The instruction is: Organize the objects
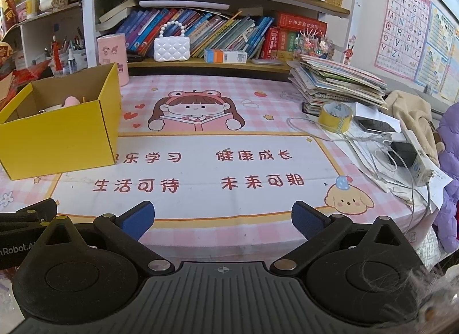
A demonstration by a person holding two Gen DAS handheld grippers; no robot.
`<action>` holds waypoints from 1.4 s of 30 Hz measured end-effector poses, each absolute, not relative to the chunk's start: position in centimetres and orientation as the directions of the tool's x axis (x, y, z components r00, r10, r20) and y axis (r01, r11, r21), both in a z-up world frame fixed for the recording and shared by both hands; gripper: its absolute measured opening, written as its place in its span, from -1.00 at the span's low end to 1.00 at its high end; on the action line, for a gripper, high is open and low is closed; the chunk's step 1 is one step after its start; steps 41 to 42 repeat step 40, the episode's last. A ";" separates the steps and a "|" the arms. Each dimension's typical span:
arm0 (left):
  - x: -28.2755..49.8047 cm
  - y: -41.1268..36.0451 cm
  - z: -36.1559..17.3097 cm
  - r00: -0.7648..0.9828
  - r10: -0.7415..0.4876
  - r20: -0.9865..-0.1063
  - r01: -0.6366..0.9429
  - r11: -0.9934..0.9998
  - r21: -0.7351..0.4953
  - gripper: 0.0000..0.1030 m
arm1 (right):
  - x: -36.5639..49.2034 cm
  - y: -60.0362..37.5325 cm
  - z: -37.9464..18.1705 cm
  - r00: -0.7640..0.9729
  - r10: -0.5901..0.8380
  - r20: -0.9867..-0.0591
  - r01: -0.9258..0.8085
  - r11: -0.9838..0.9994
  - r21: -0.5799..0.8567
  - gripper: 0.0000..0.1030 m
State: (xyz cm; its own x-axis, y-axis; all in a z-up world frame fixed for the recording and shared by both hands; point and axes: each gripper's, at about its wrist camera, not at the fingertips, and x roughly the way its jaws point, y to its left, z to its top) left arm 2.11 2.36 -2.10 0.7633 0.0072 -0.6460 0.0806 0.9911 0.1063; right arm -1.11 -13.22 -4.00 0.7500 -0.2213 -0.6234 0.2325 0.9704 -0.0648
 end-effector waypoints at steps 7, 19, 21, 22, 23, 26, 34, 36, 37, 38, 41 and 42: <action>2.1 2.3 -1.9 0.768 0.007 -0.640 0.081 0.991 0.108 0.99 | -1.1 -13.2 -3.9 0.747 -0.224 -0.626 0.236 0.970 -0.066 0.99; 2.0 2.1 -1.8 0.776 -0.004 -0.631 0.080 0.993 0.092 0.99 | -1.1 -13.1 -3.9 0.748 -0.225 -0.624 0.235 0.970 -0.068 0.99; 2.0 2.1 -1.8 0.775 -0.004 -0.631 0.080 0.993 0.091 0.99 | -1.0 -13.1 -3.9 0.748 -0.226 -0.624 0.234 0.970 -0.070 0.99; 2.1 2.1 -1.8 0.775 -0.005 -0.632 0.080 0.993 0.090 0.99 | -1.0 -13.1 -3.9 0.748 -0.226 -0.624 0.234 0.970 -0.070 0.99; 2.1 2.1 -1.8 0.774 -0.006 -0.633 0.079 0.993 0.088 0.99 | -1.0 -13.2 -3.8 0.749 -0.224 -0.624 0.234 0.970 -0.068 0.99; 2.1 2.0 -1.8 0.774 -0.006 -0.633 0.080 0.993 0.088 0.99 | -1.0 -13.1 -3.9 0.748 -0.226 -0.624 0.234 0.970 -0.071 0.99; 2.2 2.3 -2.0 0.768 -0.013 -0.640 0.067 0.996 0.060 0.99 | -0.9 -13.0 -3.8 0.748 -0.226 -0.624 0.230 0.970 -0.076 0.99; 2.2 2.4 -2.0 0.769 -0.009 -0.640 0.065 0.996 0.065 0.99 | -0.8 -13.0 -3.8 0.747 -0.224 -0.626 0.227 0.971 -0.076 0.99; 2.3 2.3 -2.0 0.769 -0.006 -0.639 0.064 0.996 0.068 0.99 | -0.7 -13.0 -3.8 0.746 -0.223 -0.628 0.226 0.971 -0.076 0.99; 2.3 2.3 -2.0 0.770 -0.005 -0.638 0.065 0.996 0.069 0.99 | -0.7 -13.0 -3.9 0.745 -0.221 -0.629 0.224 0.971 -0.076 0.99; 2.3 2.4 -2.0 0.770 -0.008 -0.638 0.066 0.996 0.067 0.99 | -0.5 -13.0 -4.0 0.742 -0.220 -0.633 0.222 0.972 -0.077 0.99; 2.3 2.4 -2.0 0.770 -0.008 -0.638 0.066 0.996 0.067 0.99 | -0.5 -13.0 -4.0 0.742 -0.220 -0.633 0.222 0.972 -0.077 0.99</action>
